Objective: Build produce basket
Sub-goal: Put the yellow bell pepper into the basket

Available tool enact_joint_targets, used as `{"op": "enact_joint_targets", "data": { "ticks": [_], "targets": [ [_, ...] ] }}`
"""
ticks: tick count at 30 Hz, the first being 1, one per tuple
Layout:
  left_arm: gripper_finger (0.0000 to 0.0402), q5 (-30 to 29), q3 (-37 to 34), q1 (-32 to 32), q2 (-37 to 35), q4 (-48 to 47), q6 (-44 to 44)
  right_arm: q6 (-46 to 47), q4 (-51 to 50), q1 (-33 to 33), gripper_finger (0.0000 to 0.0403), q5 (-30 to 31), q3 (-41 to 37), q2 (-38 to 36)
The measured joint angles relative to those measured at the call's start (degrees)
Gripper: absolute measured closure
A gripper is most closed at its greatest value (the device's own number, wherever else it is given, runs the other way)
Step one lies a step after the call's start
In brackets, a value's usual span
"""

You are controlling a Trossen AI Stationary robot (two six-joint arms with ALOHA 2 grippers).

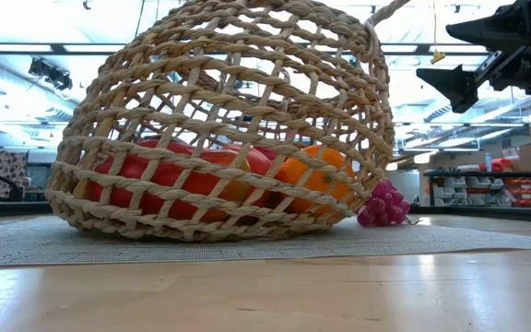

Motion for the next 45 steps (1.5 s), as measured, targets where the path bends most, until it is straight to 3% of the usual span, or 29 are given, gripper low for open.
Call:
{"op": "enact_joint_targets", "data": {
  "ticks": [4,11,16,22,27,33,45],
  "targets": [
    [0.0072,-3.2,8.4,-0.1,6.3,-9.6,7.7,0.0,0.0,0.0,0.0018,0.0,0.0,0.0],
    [0.0072,-15.8,21.1,-0.6,14.3,-24.1,21.0,0.0,0.0,0.0,0.0018,0.0,0.0,0.0],
    [0.0072,-25.0,24.3,-1.6,17.2,-27.0,30.4,0.0,-0.1,0.0,0.0018,0.0,0.0,0.0],
    [0.0072,-35.8,24.5,-4.3,18.8,-26.5,49.5,0.0,0.0,0.0,0.0018,0.0,0.0,0.0],
    [0.0072,-39.1,24.4,-6.6,19.9,-27.7,64.5,0.0,0.0,0.0,0.0018,0.0,0.0,0.0],
    [0.0072,-42.8,24.3,-7.3,22.9,-28.9,76.1,0.0,-0.1,0.0,0.0018,0.0,0.0,0.0],
    [0.0061,-41.4,24.3,-7.3,28.0,-30.7,75.8,0.0,0.6,0.0,0.0018,-0.1,0.0,0.1]
  ]
}}
